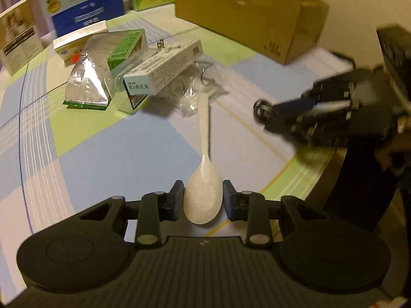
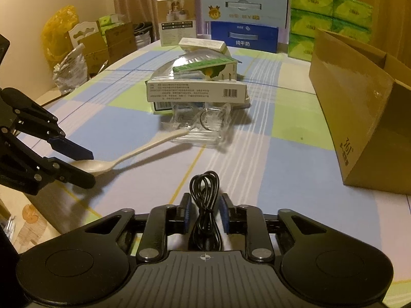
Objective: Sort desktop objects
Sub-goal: 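Lift the cable with the right tool while the left tool lifts the spoon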
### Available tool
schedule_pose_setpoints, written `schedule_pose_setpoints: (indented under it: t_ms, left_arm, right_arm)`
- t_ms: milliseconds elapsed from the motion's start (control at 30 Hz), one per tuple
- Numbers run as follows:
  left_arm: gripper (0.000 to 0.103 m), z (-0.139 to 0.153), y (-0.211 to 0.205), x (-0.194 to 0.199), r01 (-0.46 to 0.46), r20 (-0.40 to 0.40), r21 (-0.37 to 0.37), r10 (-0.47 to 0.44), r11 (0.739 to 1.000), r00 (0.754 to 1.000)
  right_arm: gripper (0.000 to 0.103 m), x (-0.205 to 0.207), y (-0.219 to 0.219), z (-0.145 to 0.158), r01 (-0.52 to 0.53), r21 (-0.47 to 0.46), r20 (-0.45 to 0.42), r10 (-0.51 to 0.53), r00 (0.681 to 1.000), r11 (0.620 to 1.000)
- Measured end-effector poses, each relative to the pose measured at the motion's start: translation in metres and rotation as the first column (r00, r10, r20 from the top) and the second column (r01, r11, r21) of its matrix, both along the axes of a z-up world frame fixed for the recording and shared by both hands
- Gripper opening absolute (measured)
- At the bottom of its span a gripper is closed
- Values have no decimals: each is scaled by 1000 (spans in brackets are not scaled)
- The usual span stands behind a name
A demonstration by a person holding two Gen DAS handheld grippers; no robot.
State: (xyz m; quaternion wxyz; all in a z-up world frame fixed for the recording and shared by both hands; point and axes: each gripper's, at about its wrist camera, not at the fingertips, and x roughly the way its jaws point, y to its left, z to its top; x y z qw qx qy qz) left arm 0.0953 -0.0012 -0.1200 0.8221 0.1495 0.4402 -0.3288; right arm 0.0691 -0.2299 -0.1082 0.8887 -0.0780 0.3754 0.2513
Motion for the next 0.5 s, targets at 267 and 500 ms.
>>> schedule_pose_setpoints:
  t_ms: [267, 500]
  left_arm:
    - [27, -1, -17, -6, -135, -15, -33, 135, 990, 991]
    - [27, -3, -25, -24, -163, -5, 0, 163, 987, 987]
  right_arm:
    - [26, 4, 5, -3, -5, -8, 32, 5, 999, 1000]
    - [18, 3, -1, 1, 19, 7, 30, -19, 999, 1000]
